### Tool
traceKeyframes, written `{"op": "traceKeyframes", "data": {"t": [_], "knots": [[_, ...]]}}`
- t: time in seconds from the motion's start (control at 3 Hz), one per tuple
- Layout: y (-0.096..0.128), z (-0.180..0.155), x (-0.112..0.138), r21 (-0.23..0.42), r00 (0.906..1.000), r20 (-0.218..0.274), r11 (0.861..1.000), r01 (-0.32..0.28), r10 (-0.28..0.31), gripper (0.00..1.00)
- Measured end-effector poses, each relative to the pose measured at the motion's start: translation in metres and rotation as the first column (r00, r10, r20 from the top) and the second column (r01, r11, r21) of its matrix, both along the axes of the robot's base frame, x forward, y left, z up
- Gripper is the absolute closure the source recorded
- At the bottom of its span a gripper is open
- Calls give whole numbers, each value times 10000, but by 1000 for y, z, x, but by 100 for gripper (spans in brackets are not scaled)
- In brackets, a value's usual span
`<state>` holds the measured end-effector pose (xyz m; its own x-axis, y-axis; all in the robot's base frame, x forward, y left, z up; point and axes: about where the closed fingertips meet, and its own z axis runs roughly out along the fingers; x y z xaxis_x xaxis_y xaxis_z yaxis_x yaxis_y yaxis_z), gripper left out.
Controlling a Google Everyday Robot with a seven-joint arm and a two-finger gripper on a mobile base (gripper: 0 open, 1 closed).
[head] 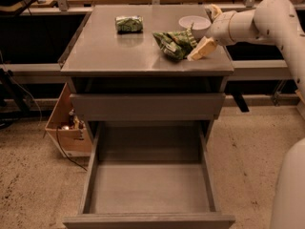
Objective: Pick green jalapeno chip bag from middle drawer and place on counter
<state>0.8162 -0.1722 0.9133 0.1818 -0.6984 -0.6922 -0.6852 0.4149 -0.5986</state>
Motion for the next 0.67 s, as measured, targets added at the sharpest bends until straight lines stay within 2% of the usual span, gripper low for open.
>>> {"op": "traceKeyframes", "data": {"t": [0.33,0.67], "knots": [[-10,44,-20,187,9994,345,9998,24,-31,0],[-44,78,-47,281,9967,471,9975,653,-666,0]]}}
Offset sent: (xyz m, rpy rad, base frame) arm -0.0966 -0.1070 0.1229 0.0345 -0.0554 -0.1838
